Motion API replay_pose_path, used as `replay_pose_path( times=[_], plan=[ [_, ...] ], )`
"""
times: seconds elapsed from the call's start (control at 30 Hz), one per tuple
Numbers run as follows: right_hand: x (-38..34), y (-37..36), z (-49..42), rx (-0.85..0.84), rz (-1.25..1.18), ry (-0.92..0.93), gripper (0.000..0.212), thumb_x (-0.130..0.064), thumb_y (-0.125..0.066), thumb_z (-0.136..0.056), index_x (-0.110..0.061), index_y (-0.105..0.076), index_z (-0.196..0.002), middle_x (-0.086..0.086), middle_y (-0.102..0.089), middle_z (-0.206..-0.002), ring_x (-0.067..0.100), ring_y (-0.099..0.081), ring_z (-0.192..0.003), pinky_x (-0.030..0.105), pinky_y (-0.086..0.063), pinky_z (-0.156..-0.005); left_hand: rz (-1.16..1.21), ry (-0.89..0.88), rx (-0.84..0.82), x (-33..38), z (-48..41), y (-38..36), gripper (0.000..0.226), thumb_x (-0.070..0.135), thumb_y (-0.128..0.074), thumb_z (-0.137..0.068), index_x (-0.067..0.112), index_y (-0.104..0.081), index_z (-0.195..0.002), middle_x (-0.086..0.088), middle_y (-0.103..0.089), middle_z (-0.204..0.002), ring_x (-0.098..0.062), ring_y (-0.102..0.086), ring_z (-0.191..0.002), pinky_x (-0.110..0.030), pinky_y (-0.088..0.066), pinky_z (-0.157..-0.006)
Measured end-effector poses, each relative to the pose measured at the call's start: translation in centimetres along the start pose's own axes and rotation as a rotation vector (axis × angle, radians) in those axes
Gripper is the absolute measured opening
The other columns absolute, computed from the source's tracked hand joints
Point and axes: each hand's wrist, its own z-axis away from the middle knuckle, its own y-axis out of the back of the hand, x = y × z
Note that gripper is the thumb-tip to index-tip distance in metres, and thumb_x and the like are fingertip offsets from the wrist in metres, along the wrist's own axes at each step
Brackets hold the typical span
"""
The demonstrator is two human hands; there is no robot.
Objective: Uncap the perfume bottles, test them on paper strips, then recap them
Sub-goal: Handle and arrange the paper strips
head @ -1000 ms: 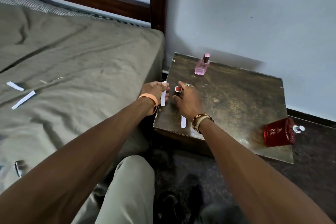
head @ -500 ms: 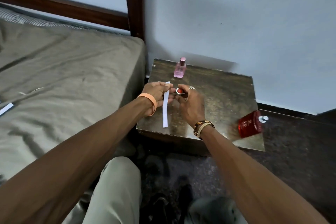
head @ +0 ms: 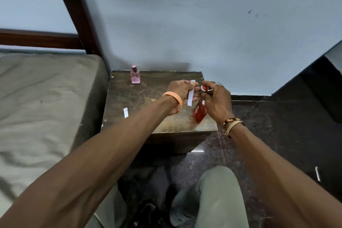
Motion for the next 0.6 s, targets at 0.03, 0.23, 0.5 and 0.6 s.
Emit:
replay_pose_path(
  times=[0.03,0.23,0.5,0.6],
  plan=[
    [0.7,0.5,0.1,-0.010,0.006,-0.010,0.038,-0.007,-0.066,-0.089,-0.017,-0.065,-0.125,0.001,-0.068,-0.118,0.019,-0.062,-0.110,0.029,-0.048,-0.094,-0.018,0.000,-0.006,-0.1,0.1,-0.7,0.016,0.004,-0.046,-0.098,0.003,-0.062,-0.102,-0.015,-0.069,-0.097,-0.024,-0.067,-0.081,-0.037,-0.057,-0.080],
    [3.0,0.8,0.7,-0.064,0.003,-0.052,0.039,-0.006,-0.066,-0.090,-0.017,-0.065,-0.127,0.004,-0.069,-0.118,0.020,-0.063,-0.109,0.037,-0.053,-0.094,-0.085,0.001,0.012,-1.5,0.0,-2.2,0.016,0.003,-0.048,-0.096,0.002,-0.063,-0.101,-0.023,-0.068,-0.105,-0.030,-0.067,-0.088,-0.039,-0.058,-0.080],
    [3.5,-0.1,0.5,-0.062,-0.034,-0.069,0.039,-0.001,-0.062,-0.090,-0.014,-0.064,-0.127,0.006,-0.067,-0.121,0.021,-0.061,-0.112,0.035,-0.051,-0.096,-0.092,0.005,0.027,-2.3,-0.8,-2.1,0.018,0.003,-0.050,-0.096,-0.002,-0.062,-0.107,-0.022,-0.069,-0.101,-0.028,-0.068,-0.084,-0.037,-0.059,-0.078],
    [3.8,-0.4,0.2,-0.054,-0.026,-0.079,0.042,0.001,-0.063,-0.090,-0.014,-0.063,-0.128,0.006,-0.067,-0.122,0.021,-0.062,-0.113,0.036,-0.052,-0.096,-0.095,-0.004,0.035,-2.6,-1.3,-2.4,0.016,0.003,-0.051,-0.096,-0.001,-0.064,-0.105,-0.022,-0.069,-0.103,-0.028,-0.068,-0.084,-0.036,-0.059,-0.078]
  ],
)
